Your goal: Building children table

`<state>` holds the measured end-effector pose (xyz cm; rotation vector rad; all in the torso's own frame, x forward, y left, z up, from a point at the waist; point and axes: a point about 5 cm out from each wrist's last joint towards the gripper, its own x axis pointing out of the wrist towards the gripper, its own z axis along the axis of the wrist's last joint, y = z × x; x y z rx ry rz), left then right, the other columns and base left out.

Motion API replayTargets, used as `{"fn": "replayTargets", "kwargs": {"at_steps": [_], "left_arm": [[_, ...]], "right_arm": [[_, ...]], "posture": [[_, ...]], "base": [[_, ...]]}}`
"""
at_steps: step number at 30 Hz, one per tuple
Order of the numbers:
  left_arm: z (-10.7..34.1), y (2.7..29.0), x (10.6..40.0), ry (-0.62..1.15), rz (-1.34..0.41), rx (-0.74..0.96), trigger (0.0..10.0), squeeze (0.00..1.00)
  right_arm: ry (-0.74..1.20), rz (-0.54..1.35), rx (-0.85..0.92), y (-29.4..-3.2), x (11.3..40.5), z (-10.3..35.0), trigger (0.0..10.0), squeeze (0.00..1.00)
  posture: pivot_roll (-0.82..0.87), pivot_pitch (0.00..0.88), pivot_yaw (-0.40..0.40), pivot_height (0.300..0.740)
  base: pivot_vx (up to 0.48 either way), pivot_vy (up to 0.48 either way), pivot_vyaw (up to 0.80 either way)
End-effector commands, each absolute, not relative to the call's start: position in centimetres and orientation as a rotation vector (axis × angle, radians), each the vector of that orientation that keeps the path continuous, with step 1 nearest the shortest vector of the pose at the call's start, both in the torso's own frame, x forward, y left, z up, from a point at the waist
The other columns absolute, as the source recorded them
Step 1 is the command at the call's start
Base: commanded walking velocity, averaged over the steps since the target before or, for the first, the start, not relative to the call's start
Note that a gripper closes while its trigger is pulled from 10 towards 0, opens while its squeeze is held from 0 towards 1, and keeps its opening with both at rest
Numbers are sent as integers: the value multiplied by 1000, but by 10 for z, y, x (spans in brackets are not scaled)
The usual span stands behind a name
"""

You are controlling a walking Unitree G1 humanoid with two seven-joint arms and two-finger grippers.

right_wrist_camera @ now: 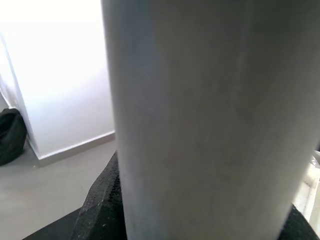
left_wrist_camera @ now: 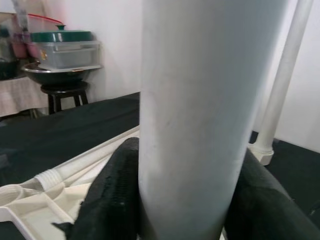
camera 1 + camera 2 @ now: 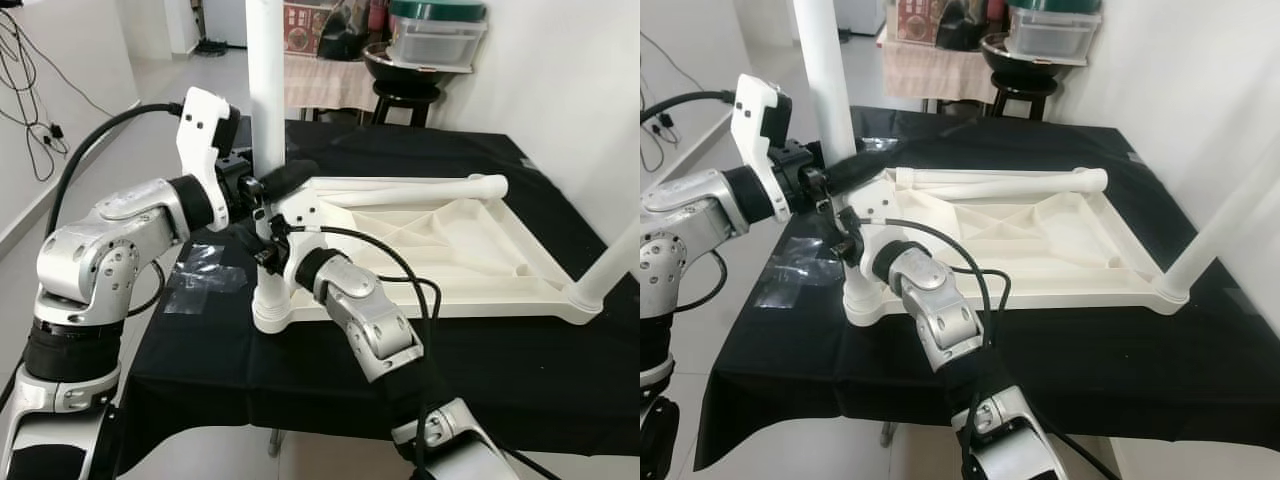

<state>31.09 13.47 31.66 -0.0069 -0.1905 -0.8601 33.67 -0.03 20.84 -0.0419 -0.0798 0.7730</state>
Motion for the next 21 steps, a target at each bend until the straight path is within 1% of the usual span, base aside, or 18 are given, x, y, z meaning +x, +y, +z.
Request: {"fn": "replayTargets", "kwargs": {"at_steps": [1, 3, 5, 7, 8, 9, 11, 12, 13, 14, 15, 16, 17, 21], "left_arm": [[313, 128, 304, -179, -932, -6, 0, 0], [313, 128, 304, -177, -933, -4, 0, 0], [313, 127, 304, -176, -935, 0, 0, 0], [313, 127, 304, -175, -937, 6, 0, 0], [313, 126, 304, -174, -939, 8, 0, 0], [313, 126, 304, -174, -939, 8, 0, 0], [313, 125, 304, -172, -942, 10, 0, 0], [313, 125, 304, -171, -943, 11, 0, 0], [313, 125, 304, -171, -943, 11, 0, 0], [312, 125, 304, -170, -945, 12, 0, 0], [312, 124, 304, -169, -947, 13, 0, 0], [312, 124, 304, -169, -947, 13, 0, 0], [311, 123, 304, -168, -949, 13, 0, 0], [311, 122, 302, -160, -963, 21, 0, 0]], "right_arm": [[43, 746, -38, 6, 331, 187, 10000, 0], [37, 750, -33, 6, 331, 189, 10000, 0], [17, 795, -29, 7, 335, 194, 10000, 0], [-40, 968, -42, 4, 338, 205, 10000, 20], [-49, 1075, -35, 1, 340, 210, 10000, 1000], [-49, 1075, -35, 1, 340, 210, 10000, 1000], [-96, 1262, -60, -8, 343, 221, 10000, 1000], [-117, 1313, -77, -12, 344, 225, 10000, 1000], [-117, 1313, -77, -12, 344, 225, 10000, 1000], [-113, 1370, -88, -17, 346, 226, 10000, 1000], [-95, 1421, -111, -21, 348, 225, 10000, 576], [-95, 1421, -111, -21, 348, 225, 10000, 576], [-76, 1453, -123, -24, 349, 223, 10000, 0], [-33, 1504, -121, -26, 353, 219, 10000, 0]], "posture": [[41, 54, -80, 740], [41, 54, -80, 740], [44, 51, -78, 740], [46, 49, -77, 740], [46, 47, -78, 740], [46, 47, -78, 740], [45, 46, -74, 740], [45, 46, -74, 740], [45, 46, -74, 740], [45, 44, -73, 740], [49, 46, -73, 740], [49, 46, -73, 740], [49, 46, -73, 740], [59, 50, -73, 740]], "base": [[0, 0, 0], [0, 0, 0], [0, 0, 0], [0, 0, 0], [0, 0, 0], [0, 0, 0], [0, 0, 0], [0, 0, 0], [0, 0, 0], [0, 0, 0], [0, 0, 0], [0, 0, 0], [0, 0, 0], [0, 0, 0]]}}
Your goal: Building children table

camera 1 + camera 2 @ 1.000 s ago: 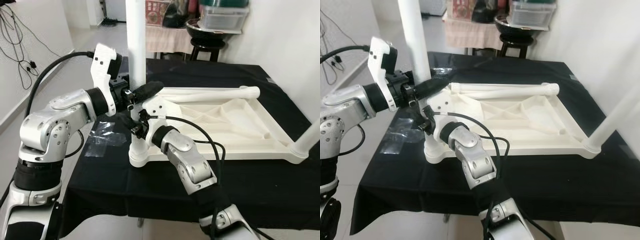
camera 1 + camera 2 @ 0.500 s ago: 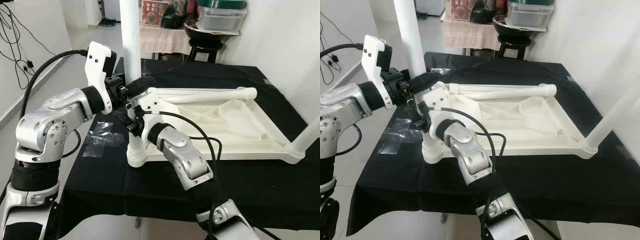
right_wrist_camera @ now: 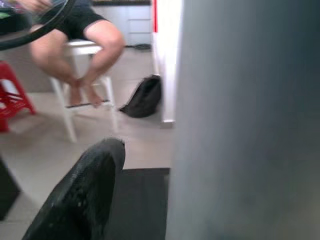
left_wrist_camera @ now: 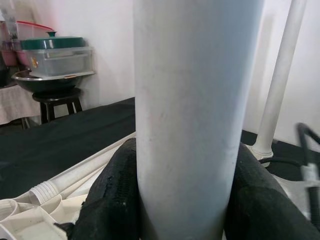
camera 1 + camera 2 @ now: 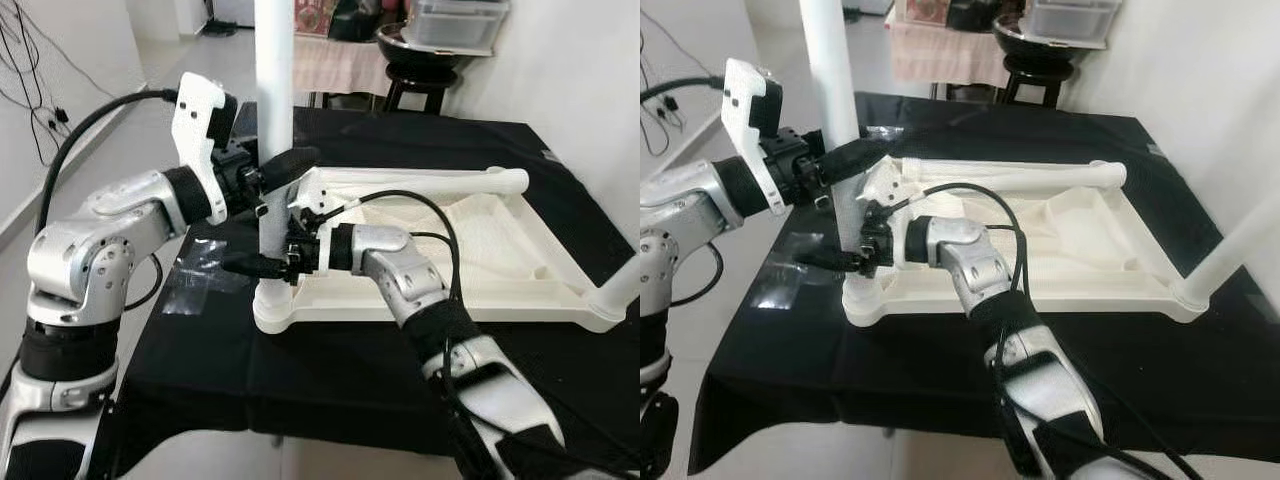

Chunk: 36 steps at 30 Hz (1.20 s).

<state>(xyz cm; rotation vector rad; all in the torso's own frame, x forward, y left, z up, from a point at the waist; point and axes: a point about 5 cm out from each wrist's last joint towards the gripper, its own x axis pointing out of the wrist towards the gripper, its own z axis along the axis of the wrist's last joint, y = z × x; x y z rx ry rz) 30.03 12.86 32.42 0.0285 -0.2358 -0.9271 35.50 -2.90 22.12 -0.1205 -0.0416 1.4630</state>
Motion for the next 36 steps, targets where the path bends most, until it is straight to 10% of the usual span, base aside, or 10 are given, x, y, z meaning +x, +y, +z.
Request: {"fn": "replayTargets", "kwargs": {"at_steps": [1, 4, 5, 6, 18, 19, 20, 24, 25, 36], "left_arm": [[310, 122, 301, -158, -968, 24, 0, 0], [311, 121, 299, -154, -974, 29, 0, 0], [311, 121, 298, -151, -977, 34, 0, 0], [311, 121, 298, -149, -979, 39, 0, 0], [309, 121, 296, -136, -987, 69, 0, 0], [308, 122, 297, -140, -969, 59, 706, 169], [307, 122, 298, -141, -961, 57, 10000, 1000], [308, 126, 302, -144, -907, 33, 10000, 1000], [309, 132, 304, -147, -869, 24, 10000, 0], [295, 158, 298, -126, -727, 23, 10000, 0]], "right_arm": [[-21, 1520, -119, -25, 354, 217, 10000, 0], [2, 1554, -118, -22, 353, 212, 9255, 0], [9, 1572, -114, -21, 353, 210, 2510, 0], [15, 1597, -108, -20, 352, 209, 0, 0], [-12, 1647, -79, -18, 353, 210, 0, 0], [-20, 1635, -78, -18, 353, 208, 0, 0], [-27, 1620, -78, -19, 353, 206, 0, 0], [-28, 1486, -83, -23, 358, 200, 0, 0], [14, 1354, -75, -21, 360, 192, 0, 0], [78, 696, 85, -4, 332, 157, 0, 0]], "posture": [[65, 54, -73, 740], [71, 57, -72, 740], [75, 61, -72, 740], [75, 61, -72, 740], [81, 66, -67, 740], [77, 65, -66, 740], [77, 65, -66, 740], [68, 65, -71, 740], [55, 65, -77, 740], [40, 66, -80, 740]], "base": [[0, 0, 0], [0, 0, 0], [0, 0, 0], [0, 0, 0], [0, 0, 0], [0, 0, 0], [0, 0, 0], [0, 0, 0], [0, 0, 0], [0, 0, 0]]}}
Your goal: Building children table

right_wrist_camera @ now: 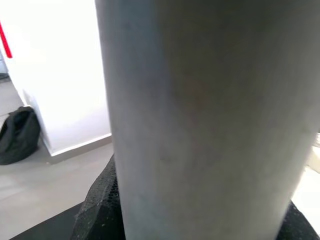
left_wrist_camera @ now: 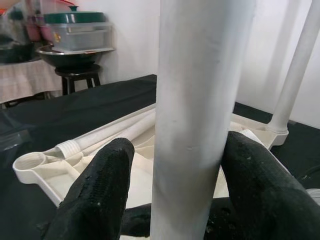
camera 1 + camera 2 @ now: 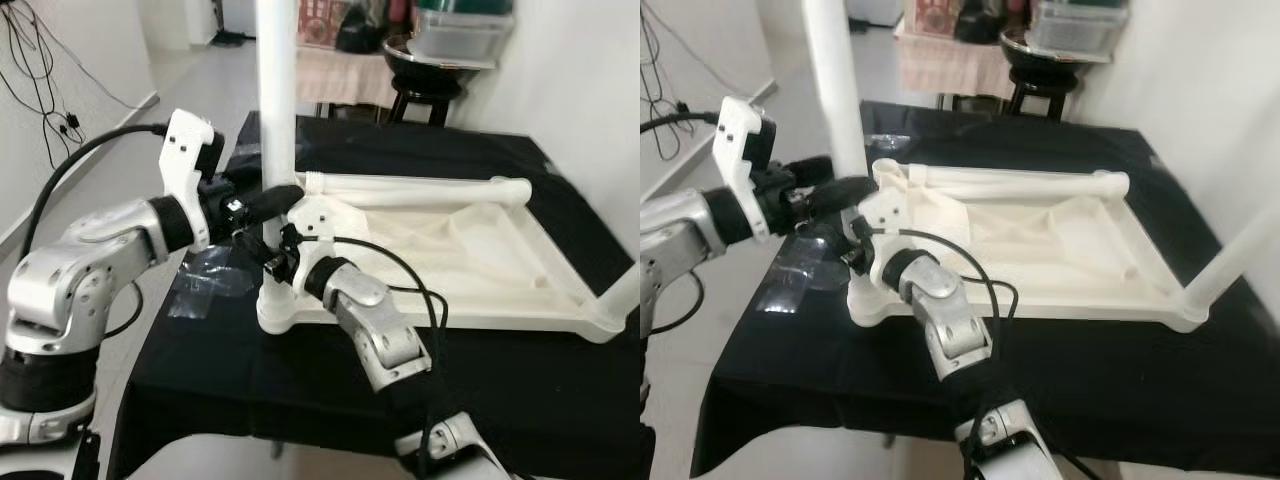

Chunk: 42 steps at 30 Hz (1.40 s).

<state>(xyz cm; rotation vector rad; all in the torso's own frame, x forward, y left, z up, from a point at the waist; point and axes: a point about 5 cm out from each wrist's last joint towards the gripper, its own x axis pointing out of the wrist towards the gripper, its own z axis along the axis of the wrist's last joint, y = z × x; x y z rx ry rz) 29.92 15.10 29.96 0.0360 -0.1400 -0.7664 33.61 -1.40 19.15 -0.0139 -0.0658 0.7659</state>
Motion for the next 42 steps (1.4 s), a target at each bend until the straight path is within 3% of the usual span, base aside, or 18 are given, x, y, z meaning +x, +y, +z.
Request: {"fn": "replayTargets", "kwargs": {"at_steps": [1, 7, 13, 23, 24, 25, 27, 38, 39, 40, 41, 42], "left_arm": [[291, 157, 297, -118, -723, 17, 10000, 0], [284, 156, 293, -108, -705, 24, 10000, 0], [283, 158, 294, -106, -676, 26, 10000, 0], [290, 157, 298, -127, -675, 60, 10000, 0], [304, 155, 298, -175, -688, 80, 10000, 0], [319, 152, 297, -224, -703, 95, 10000, 0], [339, 147, 295, -283, -726, 108, 10000, 0], [343, 144, 308, -257, -722, 122, 10000, 0], [343, 143, 310, -253, -729, 113, 4157, 0], [342, 143, 311, -250, -735, 107, 4157, 0], [343, 142, 312, -245, -742, 99, 0, 0], [343, 142, 312, -245, -742, 99, 0, 0]], "right_arm": [[72, 668, 89, -4, 338, 158, 0, 0], [17, 705, 66, 5, 351, 171, 0, 0], [-22, 776, 74, 20, 342, 187, 0, 0], [-28, 792, 75, 19, 336, 193, 0, 0], [-25, 795, 67, 17, 334, 194, 8118, 0], [-22, 794, 62, 17, 332, 194, 10000, 0], [-25, 798, 62, 19, 333, 191, 10000, 0], [-16, 825, 82, 25, 326, 191, 10000, 0], [-13, 823, 82, 25, 326, 192, 10000, 0], [-12, 821, 82, 25, 326, 192, 10000, 0], [-11, 817, 82, 24, 325, 192, 10000, 0], [-11, 817, 82, 24, 325, 192, 10000, 0]], "posture": [[40, 66, -80, 740], [57, 47, -104, 740], [57, 33, -97, 740], [53, 30, -90, 740], [50, 30, -85, 740], [49, 29, -83, 740], [51, 29, -82, 740], [45, 27, -73, 740], [44, 27, -72, 740], [44, 27, -72, 740], [44, 27, -72, 740], [44, 27, -72, 740]], "base": [[0, 0, 0], [0, 0, 0], [0, 0, 0], [0, 0, 0], [0, 0, 0], [0, 0, 0], [0, 0, 0], [0, 0, 0], [0, 0, 0], [0, 0, 0], [0, 0, 0], [0, 0, 0]]}}
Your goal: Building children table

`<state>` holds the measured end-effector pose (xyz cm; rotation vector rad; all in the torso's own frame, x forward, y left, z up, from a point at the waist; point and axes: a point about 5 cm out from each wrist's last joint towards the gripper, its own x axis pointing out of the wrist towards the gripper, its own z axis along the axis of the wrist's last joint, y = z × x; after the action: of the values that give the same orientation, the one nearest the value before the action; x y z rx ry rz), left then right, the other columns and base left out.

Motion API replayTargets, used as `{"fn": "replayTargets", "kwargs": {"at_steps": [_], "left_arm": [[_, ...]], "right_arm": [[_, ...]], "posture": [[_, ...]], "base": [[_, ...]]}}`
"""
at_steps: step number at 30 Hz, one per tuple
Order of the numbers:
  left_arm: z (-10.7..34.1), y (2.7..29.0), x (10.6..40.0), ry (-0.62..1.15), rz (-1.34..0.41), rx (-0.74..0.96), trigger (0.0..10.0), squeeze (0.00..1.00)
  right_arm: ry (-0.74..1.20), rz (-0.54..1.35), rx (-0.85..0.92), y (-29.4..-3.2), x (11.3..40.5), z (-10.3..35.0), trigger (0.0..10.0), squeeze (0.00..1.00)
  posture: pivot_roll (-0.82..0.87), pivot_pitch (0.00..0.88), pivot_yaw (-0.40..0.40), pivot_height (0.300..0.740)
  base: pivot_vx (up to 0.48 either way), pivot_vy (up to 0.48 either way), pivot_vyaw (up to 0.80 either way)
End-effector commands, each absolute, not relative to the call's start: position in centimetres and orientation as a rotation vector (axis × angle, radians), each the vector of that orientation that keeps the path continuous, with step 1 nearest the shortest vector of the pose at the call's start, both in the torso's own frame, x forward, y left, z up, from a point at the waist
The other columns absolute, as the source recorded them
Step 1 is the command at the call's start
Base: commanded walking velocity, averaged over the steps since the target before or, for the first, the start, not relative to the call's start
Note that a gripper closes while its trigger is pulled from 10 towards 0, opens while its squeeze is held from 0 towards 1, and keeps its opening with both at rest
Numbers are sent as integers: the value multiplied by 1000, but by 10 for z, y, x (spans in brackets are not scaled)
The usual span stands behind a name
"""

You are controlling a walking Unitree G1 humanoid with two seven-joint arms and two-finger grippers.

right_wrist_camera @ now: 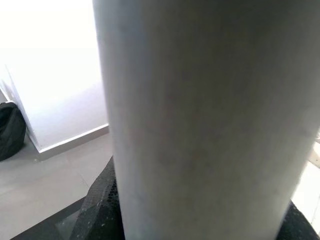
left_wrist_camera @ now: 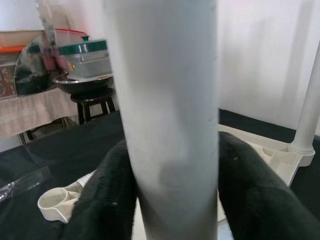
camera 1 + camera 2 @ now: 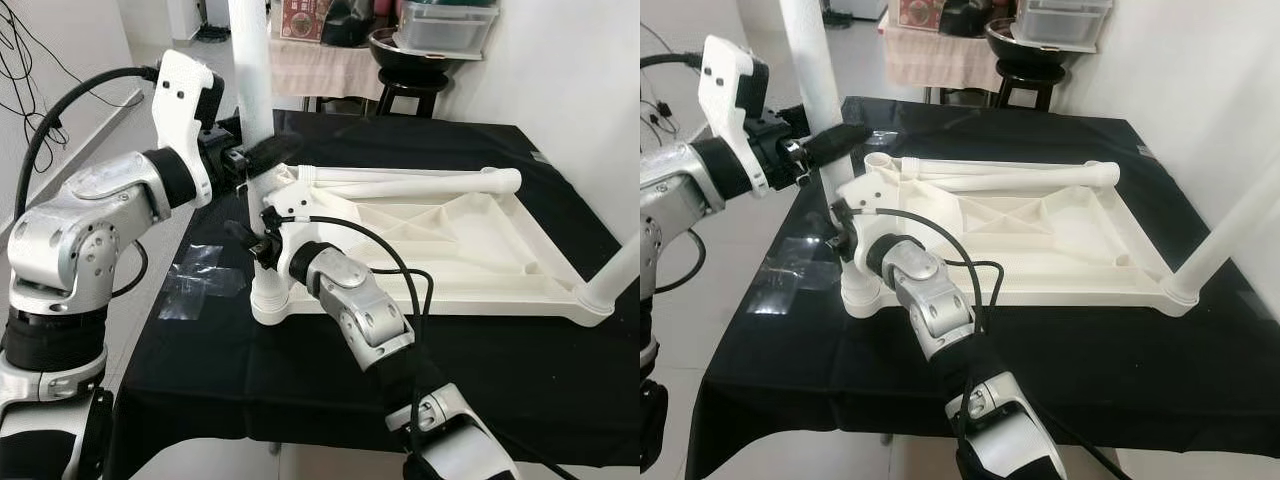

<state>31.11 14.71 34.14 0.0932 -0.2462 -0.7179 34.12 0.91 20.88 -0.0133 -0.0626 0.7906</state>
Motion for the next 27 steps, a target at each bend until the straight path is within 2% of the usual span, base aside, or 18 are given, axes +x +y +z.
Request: {"fn": "replayTargets", "kwargs": {"at_steps": [1, 15, 16, 19, 23, 24, 25, 27], "left_arm": [[343, 142, 312, -245, -742, 99, 0, 0], [334, 136, 312, -207, -803, 91, 0, 0], [334, 136, 311, -204, -813, 101, 0, 0], [333, 135, 310, -197, -825, 115, 0, 0], [331, 134, 309, -188, -845, 126, 0, 0], [331, 134, 309, -187, -848, 129, 0, 0], [331, 134, 308, -187, -853, 130, 0, 0], [331, 133, 308, -186, -855, 131, 0, 0]], "right_arm": [[-11, 817, 82, 24, 325, 192, 10000, 0], [-7, 822, 98, 8, 327, 185, 10000, 0], [-8, 877, 113, 7, 328, 187, 10000, 1000], [-13, 989, 141, 7, 327, 192, 10000, 1000], [-79, 1225, 55, 4, 328, 208, 10000, 1000], [-86, 1261, 20, 2, 330, 211, 10000, 937], [-88, 1301, -4, -1, 334, 214, 10000, 0], [-89, 1328, -19, -3, 336, 216, 10000, 0]], "posture": [[44, 27, -72, 740], [45, 28, -65, 740], [45, 28, -65, 740], [49, 26, -65, 740], [56, 26, -60, 740], [57, 26, -60, 740], [59, 27, -59, 740], [59, 27, -59, 740]], "base": [[0, 0, 0], [0, 0, 0], [0, 0, 0], [0, 0, 0], [0, 0, 0], [0, 0, 0], [0, 0, 0], [0, 0, 0]]}}
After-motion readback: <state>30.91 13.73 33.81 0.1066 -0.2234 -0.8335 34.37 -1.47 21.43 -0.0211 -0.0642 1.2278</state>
